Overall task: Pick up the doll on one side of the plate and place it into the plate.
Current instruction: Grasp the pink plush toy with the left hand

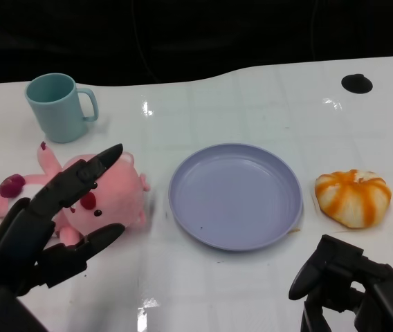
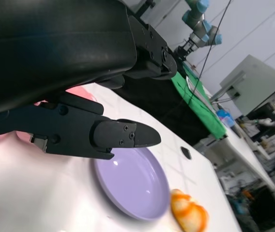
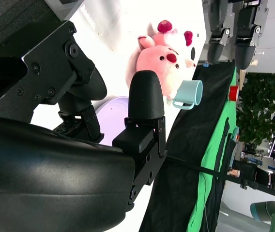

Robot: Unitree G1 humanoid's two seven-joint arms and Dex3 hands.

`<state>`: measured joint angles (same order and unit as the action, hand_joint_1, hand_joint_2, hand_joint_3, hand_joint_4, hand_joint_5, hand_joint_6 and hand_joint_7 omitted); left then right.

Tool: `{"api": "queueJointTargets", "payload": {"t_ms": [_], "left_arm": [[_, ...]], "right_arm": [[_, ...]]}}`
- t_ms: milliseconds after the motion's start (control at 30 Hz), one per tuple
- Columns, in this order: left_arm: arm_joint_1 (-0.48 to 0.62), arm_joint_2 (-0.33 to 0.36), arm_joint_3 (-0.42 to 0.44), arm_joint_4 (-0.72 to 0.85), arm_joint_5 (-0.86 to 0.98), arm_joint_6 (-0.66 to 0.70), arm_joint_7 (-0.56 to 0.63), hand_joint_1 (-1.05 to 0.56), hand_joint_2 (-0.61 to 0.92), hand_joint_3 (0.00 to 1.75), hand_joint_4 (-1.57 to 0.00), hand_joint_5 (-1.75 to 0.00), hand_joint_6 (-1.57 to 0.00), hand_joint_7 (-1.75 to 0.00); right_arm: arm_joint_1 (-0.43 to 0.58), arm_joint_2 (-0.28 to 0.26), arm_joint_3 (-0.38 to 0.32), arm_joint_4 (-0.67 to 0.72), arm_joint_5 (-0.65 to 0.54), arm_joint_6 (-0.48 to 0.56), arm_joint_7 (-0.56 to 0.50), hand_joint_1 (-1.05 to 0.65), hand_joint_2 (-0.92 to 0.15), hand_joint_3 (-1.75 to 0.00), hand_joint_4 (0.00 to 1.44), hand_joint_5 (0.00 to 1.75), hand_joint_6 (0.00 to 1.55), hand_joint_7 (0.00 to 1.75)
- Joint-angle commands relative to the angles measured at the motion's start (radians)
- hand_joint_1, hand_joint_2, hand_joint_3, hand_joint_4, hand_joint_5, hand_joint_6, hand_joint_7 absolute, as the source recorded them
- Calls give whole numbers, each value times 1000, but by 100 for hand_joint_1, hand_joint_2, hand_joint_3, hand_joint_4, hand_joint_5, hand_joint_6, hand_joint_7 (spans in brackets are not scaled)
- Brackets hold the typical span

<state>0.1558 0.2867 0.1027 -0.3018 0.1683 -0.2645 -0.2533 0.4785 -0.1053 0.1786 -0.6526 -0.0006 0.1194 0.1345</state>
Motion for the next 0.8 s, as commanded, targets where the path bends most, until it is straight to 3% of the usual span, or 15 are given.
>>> {"api": "queueJointTargets", "payload": {"t_ms": [33,133,533,800], "left_arm": [[-18,52,16,-7,103,4,38,-66,92,12,0,-9,-8,-1],[-23,80,19,-43,185,65,38,-65,92,7,0,-1,-5,-1],[-99,206,-17,-91,572,276,8,-69,88,0,-2,-2,-9,-2],[-178,269,-83,-18,657,367,-83,-69,87,0,-5,-5,-15,-3]], "right_arm": [[1,-1,-3,-12,-3,-6,-7,8,-41,-139,72,175,61,155],[1,-1,-4,-14,2,-5,-6,8,-42,-139,72,175,61,155],[2,-2,-6,-19,8,3,-6,9,-42,-139,72,175,61,154],[7,-3,-4,-28,3,10,-12,9,-43,-138,72,175,61,154]]}}
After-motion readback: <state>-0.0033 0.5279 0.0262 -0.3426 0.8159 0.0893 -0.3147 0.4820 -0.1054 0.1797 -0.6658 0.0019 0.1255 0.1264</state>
